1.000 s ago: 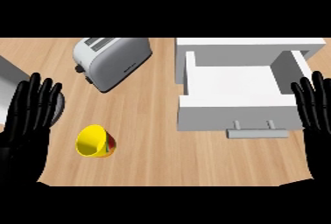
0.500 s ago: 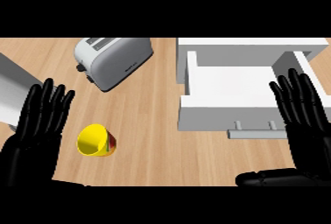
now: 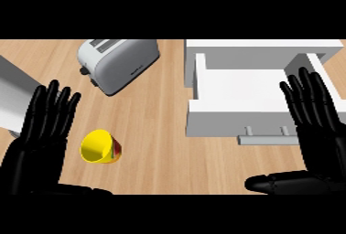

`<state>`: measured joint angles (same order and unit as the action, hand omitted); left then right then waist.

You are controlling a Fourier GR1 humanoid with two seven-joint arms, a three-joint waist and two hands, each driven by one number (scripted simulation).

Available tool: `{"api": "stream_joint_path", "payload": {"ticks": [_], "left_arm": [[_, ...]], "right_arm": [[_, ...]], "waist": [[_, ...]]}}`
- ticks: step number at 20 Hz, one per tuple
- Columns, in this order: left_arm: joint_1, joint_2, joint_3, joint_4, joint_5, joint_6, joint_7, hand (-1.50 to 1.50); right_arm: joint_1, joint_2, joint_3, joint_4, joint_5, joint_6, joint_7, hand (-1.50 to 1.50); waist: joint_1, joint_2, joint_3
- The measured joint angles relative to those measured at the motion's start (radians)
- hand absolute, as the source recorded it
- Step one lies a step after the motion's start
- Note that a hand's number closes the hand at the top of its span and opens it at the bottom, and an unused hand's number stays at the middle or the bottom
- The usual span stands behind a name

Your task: Pick up the cup, place it into the drawer and close the drawer

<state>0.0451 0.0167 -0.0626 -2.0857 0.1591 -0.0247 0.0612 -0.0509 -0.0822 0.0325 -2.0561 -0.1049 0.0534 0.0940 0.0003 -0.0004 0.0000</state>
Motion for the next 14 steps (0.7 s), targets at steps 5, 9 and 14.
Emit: {"api": "stream_joint_path", "payload": {"ticks": [5, 9, 14], "left_arm": [[0.001, 0.002, 0.001, 0.049, -0.011, 0.014, -0.026, -1.50], [0.028, 0.007, 0.021, 0.073, 0.001, -0.001, -0.043, -1.50], [0.091, 0.009, 0.029, 0.078, -0.002, -0.016, -0.063, -1.50]], "right_arm": [[-0.026, 0.001, -0.010, -0.002, 0.002, 0.002, 0.018, -1.50], [-0.005, -0.001, -0.031, 0.003, -0.009, 0.017, 0.000, -1.50], [-0.031, -0.006, -0.048, 0.005, -0.018, 0.023, 0.014, -1.50]], "waist": [[0.000, 0.000, 0.000], [0.000, 0.000, 0.000], [0.002, 0.000, 0.000]]}}
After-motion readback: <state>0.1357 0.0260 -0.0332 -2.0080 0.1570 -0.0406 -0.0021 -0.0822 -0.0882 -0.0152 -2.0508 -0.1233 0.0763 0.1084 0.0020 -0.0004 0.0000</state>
